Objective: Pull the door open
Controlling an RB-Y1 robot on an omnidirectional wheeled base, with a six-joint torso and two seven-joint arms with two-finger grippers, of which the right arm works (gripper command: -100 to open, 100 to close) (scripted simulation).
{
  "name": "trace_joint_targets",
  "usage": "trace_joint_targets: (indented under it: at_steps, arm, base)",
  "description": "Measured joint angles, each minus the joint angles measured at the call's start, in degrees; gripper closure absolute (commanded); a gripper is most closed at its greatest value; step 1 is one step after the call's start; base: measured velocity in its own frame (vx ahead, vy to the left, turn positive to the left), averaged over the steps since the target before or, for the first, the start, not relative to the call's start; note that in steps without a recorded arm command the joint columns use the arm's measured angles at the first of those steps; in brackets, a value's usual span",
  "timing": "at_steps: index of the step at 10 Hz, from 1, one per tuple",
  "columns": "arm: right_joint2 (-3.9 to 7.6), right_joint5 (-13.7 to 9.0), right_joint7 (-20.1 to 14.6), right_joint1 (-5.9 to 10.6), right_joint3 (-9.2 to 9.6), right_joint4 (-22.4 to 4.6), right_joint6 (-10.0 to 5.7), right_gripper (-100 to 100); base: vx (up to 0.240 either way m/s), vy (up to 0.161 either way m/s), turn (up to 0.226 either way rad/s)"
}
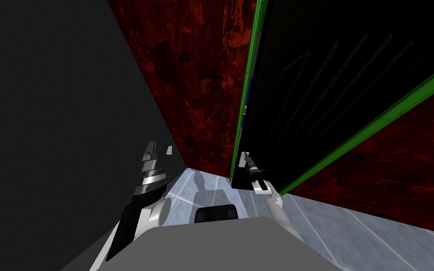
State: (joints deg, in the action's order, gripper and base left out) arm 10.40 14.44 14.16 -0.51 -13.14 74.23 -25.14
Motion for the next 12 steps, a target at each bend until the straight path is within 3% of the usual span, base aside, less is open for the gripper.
trace_joint_targets:
  at_steps: [4,7,8,9,10,11,12]
  arm:
    - [1.68,-6.08,-4.66,0.07,2.86,0.17,-0.15,100]
    - [3.69,-11.14,-8.54,0.37,5.22,-0.81,-1.31,100]
    - [3.96,-12.58,-9.68,-0.08,5.85,0.06,-0.89,100]
    - [4.31,-14.31,-10.87,0.83,6.71,-0.68,-0.69,100]
    - [4.15,-15.63,-11.46,0.75,7.18,-0.7,-1.07,100]
    - [5.03,-17.42,-12.82,0.13,8.16,-0.39,-1.71,100]
    - [5.69,-19.03,-14.18,0.6,8.8,-1.15,-2.05,100]
  base:
    - [-0.037,-0.018,-0.004]
    - [-0.038,-0.011,-0.008]
    - [-0.036,-0.021,-0.012]
    - [-0.03,-0.019,0.0]
    - [-0.04,-0.023,0.01]
    - [-0.038,-0.013,0.007]
    - [-0.012,-0.002,-0.002]
